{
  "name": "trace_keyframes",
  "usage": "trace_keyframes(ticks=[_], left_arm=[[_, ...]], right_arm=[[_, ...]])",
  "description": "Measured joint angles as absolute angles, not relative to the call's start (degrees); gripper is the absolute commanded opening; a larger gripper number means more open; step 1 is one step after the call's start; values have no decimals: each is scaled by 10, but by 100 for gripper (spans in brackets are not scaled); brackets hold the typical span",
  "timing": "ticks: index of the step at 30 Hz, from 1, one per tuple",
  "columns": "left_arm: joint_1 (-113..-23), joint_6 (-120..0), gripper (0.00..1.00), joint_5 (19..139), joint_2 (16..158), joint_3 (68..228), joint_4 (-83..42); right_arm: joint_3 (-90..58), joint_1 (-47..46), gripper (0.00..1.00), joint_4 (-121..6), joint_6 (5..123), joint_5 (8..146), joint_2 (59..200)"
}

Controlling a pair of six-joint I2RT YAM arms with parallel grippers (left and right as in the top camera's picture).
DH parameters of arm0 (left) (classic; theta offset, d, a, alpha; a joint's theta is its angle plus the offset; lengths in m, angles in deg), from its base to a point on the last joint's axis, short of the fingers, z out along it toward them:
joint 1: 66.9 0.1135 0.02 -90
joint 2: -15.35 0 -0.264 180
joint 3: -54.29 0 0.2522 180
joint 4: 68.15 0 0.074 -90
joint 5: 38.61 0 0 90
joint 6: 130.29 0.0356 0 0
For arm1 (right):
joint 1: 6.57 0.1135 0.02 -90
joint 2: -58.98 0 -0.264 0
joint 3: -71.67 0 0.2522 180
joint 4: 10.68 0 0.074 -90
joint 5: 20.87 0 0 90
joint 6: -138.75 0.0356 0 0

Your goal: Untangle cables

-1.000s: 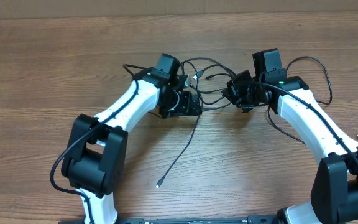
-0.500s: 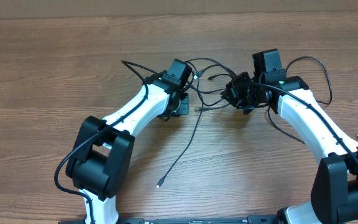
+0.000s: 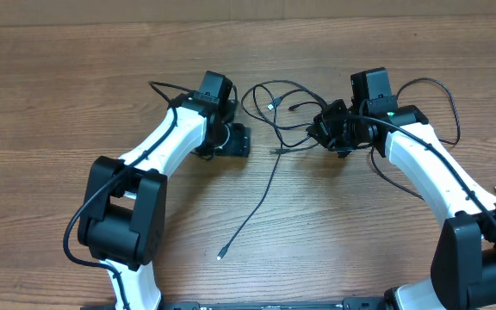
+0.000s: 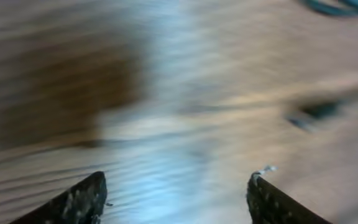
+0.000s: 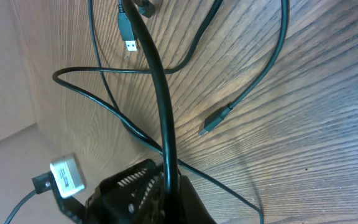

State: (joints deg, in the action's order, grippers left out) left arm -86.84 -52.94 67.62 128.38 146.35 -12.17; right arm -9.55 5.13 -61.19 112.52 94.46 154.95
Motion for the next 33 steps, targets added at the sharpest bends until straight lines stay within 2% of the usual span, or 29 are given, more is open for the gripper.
trace_keyframes(ticks=[2, 4, 11, 17, 21, 24, 25, 28, 30, 33], left_arm=[[-877, -496, 100, 735, 1284, 1463, -137], [-888, -487, 100, 759, 1284, 1463, -150], [-954, -551, 97, 686, 1294, 1463, -205], [-973, -568, 76, 667, 1322, 1463, -229], [-973, -569, 73, 650, 1327, 1463, -232], [-973, -568, 48, 641, 1328, 1463, -233], [-973, -567, 36, 636, 1329, 1463, -233], [-972, -570, 21, 631, 1334, 1463, -234], [-972, -569, 4, 627, 1336, 1463, -233], [-971, -570, 4, 616, 1337, 1463, -225]], right_arm=[[-95, 51, 4, -612, 1125, 944, 1549], [-95, 51, 4, -612, 1123, 944, 1549], [-95, 51, 4, -613, 1123, 944, 1549], [-95, 51, 4, -613, 1121, 944, 1549], [-95, 51, 4, -613, 1121, 945, 1549], [-95, 51, 4, -613, 1121, 944, 1549], [-95, 51, 4, -613, 1121, 944, 1549], [-95, 52, 4, -613, 1121, 944, 1549], [-95, 51, 4, -613, 1121, 944, 1549], [-95, 51, 4, -613, 1110, 944, 1549]])
